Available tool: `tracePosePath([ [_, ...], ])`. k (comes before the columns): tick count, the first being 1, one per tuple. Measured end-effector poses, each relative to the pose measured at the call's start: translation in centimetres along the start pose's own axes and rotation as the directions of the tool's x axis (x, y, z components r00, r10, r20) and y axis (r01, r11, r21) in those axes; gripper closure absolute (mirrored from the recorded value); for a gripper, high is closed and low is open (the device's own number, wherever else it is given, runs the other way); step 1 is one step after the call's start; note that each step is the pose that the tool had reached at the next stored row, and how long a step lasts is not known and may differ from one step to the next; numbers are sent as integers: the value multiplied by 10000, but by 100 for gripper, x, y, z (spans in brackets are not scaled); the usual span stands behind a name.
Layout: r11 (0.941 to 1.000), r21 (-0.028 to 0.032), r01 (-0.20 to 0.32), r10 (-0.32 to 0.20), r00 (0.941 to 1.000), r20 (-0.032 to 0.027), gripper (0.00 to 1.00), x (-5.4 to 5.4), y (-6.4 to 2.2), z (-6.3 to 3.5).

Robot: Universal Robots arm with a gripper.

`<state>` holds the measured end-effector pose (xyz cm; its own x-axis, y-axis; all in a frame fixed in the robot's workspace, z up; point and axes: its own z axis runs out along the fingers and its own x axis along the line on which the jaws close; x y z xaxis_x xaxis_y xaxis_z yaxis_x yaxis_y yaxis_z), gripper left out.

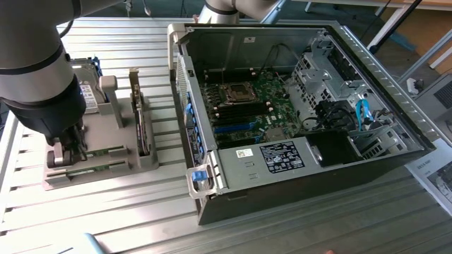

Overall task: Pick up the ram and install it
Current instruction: 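Pick up the ram and move it above insertion slot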

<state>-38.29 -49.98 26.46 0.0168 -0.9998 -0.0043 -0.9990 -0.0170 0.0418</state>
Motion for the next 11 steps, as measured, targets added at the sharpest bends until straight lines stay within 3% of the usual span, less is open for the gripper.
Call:
tracePosePath([
  [5,10000,0,0,0,10000,0,76,74,-3,109],
  [11,10000,1,-1,1,10000,1,76,113,-4,168],
])
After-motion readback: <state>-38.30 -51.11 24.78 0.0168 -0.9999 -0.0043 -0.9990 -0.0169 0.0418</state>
